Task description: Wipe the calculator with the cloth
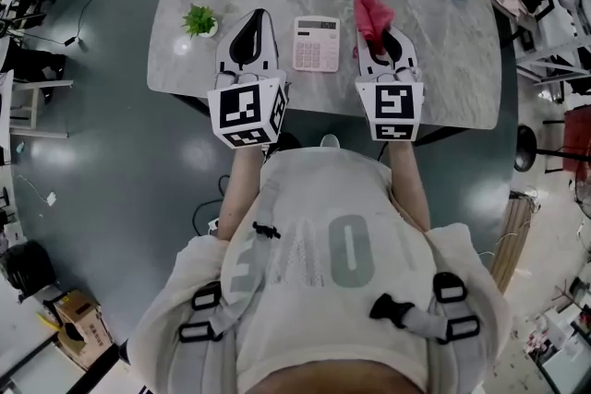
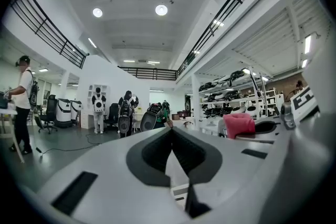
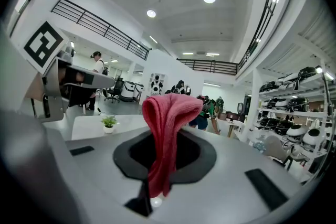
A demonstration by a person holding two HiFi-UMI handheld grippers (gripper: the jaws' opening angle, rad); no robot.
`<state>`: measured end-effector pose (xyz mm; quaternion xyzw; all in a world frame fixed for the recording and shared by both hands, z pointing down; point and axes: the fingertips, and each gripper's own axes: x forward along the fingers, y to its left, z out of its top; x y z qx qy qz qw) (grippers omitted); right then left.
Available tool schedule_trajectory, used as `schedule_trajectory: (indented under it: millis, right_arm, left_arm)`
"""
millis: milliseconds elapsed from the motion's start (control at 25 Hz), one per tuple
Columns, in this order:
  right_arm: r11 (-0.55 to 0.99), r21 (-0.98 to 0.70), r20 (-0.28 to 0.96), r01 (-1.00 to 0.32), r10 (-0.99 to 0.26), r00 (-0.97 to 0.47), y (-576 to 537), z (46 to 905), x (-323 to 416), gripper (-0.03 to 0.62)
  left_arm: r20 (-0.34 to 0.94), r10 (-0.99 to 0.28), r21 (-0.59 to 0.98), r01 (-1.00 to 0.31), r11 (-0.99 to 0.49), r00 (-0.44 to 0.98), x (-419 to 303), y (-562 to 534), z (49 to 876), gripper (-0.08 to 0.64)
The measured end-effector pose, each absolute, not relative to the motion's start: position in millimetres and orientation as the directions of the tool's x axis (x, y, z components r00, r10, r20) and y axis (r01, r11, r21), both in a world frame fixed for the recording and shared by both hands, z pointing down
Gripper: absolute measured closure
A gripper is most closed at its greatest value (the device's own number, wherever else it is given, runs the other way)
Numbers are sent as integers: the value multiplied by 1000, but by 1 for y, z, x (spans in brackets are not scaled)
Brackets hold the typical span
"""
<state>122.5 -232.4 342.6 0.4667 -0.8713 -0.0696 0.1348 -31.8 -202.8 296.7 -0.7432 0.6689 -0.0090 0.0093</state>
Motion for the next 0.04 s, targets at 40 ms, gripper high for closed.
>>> schedule_trajectory:
  millis: [40]
  right_arm:
    - [557,247,171,-793,-831,-530,-233,343,122,537]
  left_arm:
    - [2,-995,-25,-995,-100,100,-34,-202,297,540]
